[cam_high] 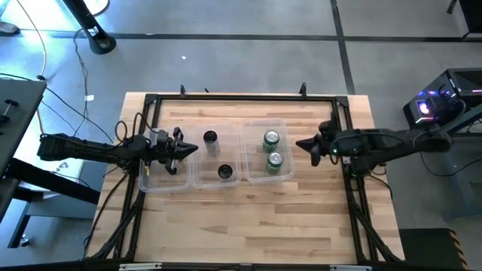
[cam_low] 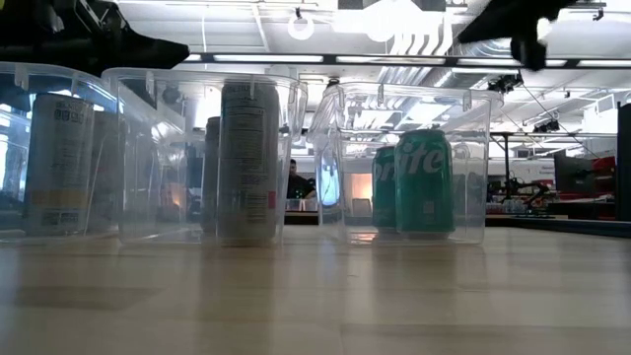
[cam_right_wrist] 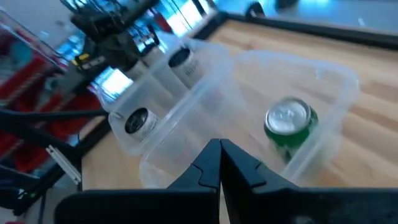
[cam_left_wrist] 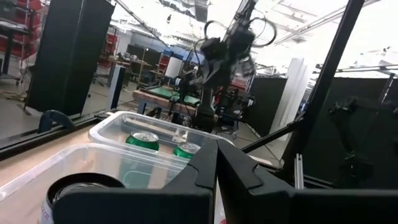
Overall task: Sort soda cans
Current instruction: Return to Home Position
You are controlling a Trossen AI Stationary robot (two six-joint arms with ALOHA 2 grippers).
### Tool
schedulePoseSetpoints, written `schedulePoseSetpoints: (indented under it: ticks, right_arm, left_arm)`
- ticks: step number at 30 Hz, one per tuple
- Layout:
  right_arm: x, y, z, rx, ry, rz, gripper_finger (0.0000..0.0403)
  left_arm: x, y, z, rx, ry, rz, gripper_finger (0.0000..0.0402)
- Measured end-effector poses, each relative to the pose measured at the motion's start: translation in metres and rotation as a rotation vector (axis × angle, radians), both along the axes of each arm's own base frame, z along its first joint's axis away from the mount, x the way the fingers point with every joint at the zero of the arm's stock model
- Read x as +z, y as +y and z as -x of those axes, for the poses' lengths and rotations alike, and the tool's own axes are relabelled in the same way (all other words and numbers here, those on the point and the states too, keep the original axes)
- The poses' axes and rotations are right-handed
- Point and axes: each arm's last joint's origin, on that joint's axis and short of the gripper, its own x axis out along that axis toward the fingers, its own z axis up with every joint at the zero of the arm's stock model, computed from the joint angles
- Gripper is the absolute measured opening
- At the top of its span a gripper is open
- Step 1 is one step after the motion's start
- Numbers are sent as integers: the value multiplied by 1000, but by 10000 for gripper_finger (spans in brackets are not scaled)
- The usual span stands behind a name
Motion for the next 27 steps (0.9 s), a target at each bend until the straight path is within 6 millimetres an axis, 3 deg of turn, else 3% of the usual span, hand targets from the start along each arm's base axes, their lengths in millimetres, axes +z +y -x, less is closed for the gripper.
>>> schedulePoseSetpoints:
  ticks: [8,13,22,25,27]
  right_arm:
    - [-64,-23,15,114,-160,105,0]
    - [-81,-28,30,142,-212,167,0]
    - [-115,-28,41,90,-511,223,0]
    - [-126,-27,41,101,-506,202,0]
    - [-135,-27,40,105,-413,190,0]
  left_arm:
    - [0,0,0,0,-1,0,0]
    - [0,0,0,0,-1,0,0]
    - [0,0,0,0,-1,0,0]
    - [0,0,0,1,-1,0,0]
    - [0,0,0,1,-1,0,0]
